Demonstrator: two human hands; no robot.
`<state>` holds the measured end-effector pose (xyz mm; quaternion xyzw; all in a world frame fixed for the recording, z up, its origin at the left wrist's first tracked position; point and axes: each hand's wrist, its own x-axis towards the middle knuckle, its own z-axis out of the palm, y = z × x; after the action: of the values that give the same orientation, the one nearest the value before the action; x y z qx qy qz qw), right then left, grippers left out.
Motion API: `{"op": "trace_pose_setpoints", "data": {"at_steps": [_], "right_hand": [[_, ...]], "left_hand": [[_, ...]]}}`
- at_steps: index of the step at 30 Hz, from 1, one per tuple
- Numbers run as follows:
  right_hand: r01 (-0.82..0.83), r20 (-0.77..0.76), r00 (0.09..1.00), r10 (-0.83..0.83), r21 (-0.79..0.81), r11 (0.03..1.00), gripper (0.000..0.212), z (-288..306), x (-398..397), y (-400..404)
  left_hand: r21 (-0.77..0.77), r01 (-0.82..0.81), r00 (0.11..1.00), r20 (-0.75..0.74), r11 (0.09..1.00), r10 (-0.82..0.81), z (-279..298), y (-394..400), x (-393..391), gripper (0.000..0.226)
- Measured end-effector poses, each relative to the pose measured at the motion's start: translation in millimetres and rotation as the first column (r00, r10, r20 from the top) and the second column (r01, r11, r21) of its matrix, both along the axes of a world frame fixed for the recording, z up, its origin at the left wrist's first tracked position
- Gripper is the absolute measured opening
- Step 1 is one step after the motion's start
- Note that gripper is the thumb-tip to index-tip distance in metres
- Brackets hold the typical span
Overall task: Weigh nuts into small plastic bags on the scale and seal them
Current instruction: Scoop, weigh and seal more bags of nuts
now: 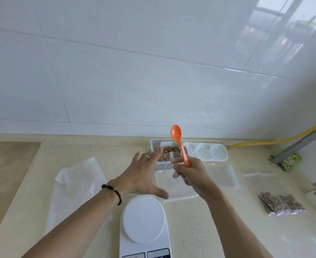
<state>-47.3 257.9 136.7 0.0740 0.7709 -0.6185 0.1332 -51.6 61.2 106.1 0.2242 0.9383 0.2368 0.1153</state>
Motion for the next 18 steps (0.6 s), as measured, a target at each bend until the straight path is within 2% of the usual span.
{"op": "trace_pose_setpoints", "data": {"at_steps": [2,5,9,12,15,18], "right_hand": [[0.0,0.039,0.999,0.003,-0.078,0.997,0.011,-1,-3,-3],[0.009,0.089,0.996,0.005,-0.155,0.988,0.01,-5,-10,0],[0.012,0.113,0.994,0.008,-0.18,0.984,0.007,-15,-19,8],[0.099,0.041,0.994,-0.097,-0.036,0.994,0.018,-23,-32,9],[0.248,-0.11,0.967,-0.231,0.188,0.95,0.03,-28,-49,13],[0.182,-0.095,0.982,-0.165,0.221,0.958,0.038,-30,-61,11]], "left_hand": [[0.029,-0.002,0.995,-0.098,1.0,0.005,-2,8,1,0.138],[0.201,-0.043,0.981,-0.179,0.979,0.08,-8,9,-6,0.118],[0.28,-0.056,0.98,-0.169,0.958,0.107,-15,11,-19,0.103],[0.276,-0.115,0.974,-0.159,0.954,0.163,-25,12,-32,0.101],[0.169,-0.18,0.961,-0.178,0.969,0.209,-36,11,-49,0.105],[0.098,-0.221,0.953,-0.189,0.97,0.236,-39,13,-63,0.104]]}}
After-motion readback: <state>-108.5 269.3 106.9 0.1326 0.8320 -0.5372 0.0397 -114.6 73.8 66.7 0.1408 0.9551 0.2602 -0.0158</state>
